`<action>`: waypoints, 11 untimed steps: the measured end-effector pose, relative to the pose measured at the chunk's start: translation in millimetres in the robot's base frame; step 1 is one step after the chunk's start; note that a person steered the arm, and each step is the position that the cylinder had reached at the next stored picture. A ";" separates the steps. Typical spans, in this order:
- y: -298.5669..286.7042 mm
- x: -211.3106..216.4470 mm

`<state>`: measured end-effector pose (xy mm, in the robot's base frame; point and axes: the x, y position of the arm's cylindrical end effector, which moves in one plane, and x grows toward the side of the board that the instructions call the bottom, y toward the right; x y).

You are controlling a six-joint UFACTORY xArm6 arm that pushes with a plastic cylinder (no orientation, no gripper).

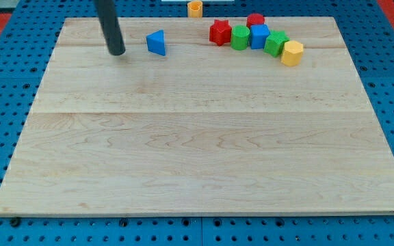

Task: Push the blue triangle towards the group of blocks

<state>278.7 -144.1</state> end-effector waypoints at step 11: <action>111.7 54.9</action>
